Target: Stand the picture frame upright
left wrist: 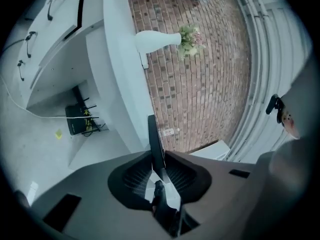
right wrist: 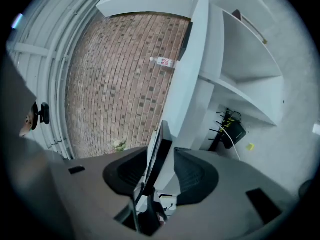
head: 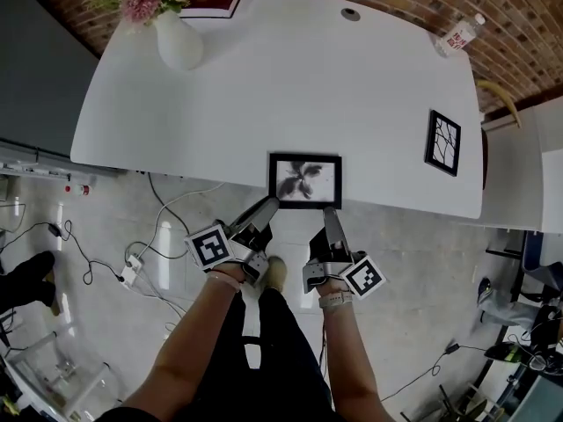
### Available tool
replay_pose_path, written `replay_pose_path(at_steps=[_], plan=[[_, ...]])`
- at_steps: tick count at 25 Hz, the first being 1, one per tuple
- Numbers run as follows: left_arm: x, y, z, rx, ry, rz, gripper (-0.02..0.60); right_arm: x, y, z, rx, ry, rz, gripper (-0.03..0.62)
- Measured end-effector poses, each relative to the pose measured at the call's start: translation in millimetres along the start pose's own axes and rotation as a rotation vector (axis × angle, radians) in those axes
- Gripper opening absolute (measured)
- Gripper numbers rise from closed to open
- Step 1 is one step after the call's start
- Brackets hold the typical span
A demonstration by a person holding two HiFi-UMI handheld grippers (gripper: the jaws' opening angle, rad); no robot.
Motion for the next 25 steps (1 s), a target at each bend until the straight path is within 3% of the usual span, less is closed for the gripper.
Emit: replay_pose_path(at_steps=[8,12,22,25], plan=[[-13,2,15,-0.073,0.028,0.021,0.080,5,-4,5,0.068,0.019,-0.024,0.167],[-18,3,21,-0.090,0.047,0.028,0.078,2,-4,6,0.071,0.033,-0.008,0.095],[-30,8,21,-0.007,-0.014,0.030,0.110,0,-24,6,-0.004,0.000,-0.116,0.072],[-36,11,21,0.010,-0.022,0.024,0.147,2,-33,8,-0.039,-0.024,-0.140,0.072]])
Point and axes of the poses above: the fingertips, and each gripper's own axes: x forward along the fingers, y to its right, z out of its underside, the point moved 9 cm from there along -x, backward along the fingers, and after that the axes turned 7 degrees about z, right-handed, at the moved point
